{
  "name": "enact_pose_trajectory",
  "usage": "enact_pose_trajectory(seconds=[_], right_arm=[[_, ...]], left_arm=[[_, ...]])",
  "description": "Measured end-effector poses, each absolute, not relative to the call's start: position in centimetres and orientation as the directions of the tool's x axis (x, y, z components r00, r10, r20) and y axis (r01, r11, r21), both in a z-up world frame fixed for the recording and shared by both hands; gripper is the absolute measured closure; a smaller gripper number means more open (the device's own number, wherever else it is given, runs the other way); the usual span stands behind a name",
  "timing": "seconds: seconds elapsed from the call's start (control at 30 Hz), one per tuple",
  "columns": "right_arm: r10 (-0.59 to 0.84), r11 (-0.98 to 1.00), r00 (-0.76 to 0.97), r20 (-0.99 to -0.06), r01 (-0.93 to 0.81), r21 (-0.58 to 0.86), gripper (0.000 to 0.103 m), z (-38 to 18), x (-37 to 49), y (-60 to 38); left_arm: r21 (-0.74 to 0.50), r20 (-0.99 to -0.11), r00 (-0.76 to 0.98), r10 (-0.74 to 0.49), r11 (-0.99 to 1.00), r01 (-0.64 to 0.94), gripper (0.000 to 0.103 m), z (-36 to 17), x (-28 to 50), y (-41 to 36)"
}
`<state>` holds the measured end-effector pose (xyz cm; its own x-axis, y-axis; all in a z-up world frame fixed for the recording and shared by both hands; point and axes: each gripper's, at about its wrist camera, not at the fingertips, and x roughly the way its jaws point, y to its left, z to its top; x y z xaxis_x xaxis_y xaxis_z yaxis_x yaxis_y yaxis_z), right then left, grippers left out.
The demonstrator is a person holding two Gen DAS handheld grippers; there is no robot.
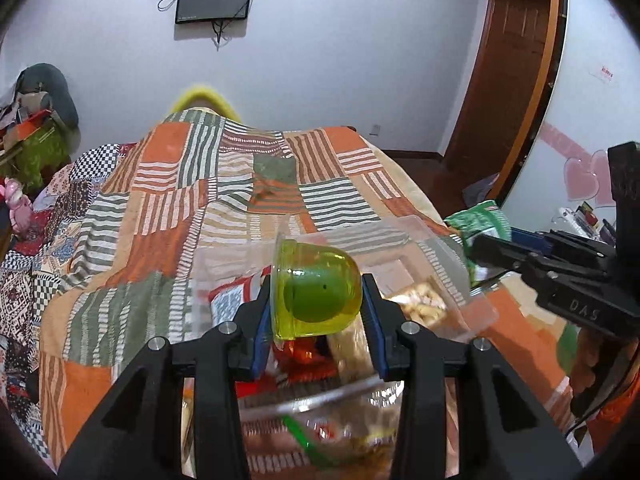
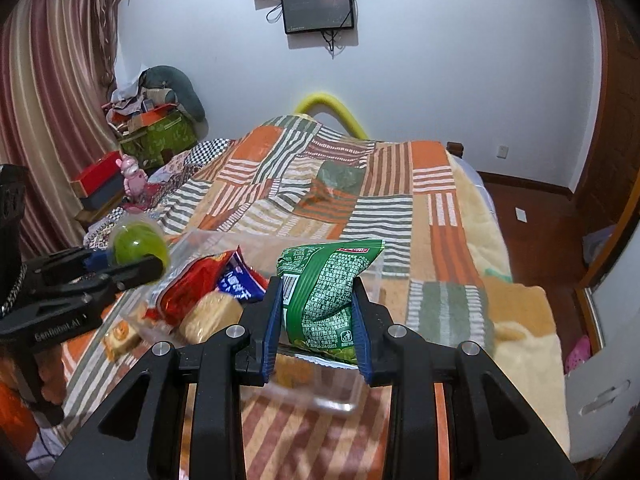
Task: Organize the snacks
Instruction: 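Carry the jelly cup and pea bag over the clear box and release both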
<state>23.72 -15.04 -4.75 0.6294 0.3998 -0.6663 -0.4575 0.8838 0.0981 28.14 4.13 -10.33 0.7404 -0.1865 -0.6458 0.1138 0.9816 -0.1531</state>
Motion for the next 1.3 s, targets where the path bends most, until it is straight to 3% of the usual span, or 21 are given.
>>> enact_pose_trajectory(seconds=[0.67, 0.83, 1.3], right_arm=[[0.343, 0.891, 0.566, -0.749, -0.450, 0.068, 0.074, -8.9, 28.5, -12.5], [0.339, 0.886, 0.572, -0.747, -0.461, 0.049, 0.074, -8.7, 28.2, -12.5], [0.369, 0.881, 0.610, -0.702, -0.470, 0.054, 0.060, -5.7, 24.8, -13.8]], left_arm=[[-0.122, -0.715, 0.678, -0.170, 0.985, 0.119, 0.063, -14.0, 34.0, 1.6], [-0.085, -0.680, 0.716, -0.158, 0.987, 0.137, 0.063, -12.7, 33.0, 1.2], [-0.046, -0.642, 0.757, -0.120, 0.992, 0.118, 0.060, -9.4, 28.5, 2.5]])
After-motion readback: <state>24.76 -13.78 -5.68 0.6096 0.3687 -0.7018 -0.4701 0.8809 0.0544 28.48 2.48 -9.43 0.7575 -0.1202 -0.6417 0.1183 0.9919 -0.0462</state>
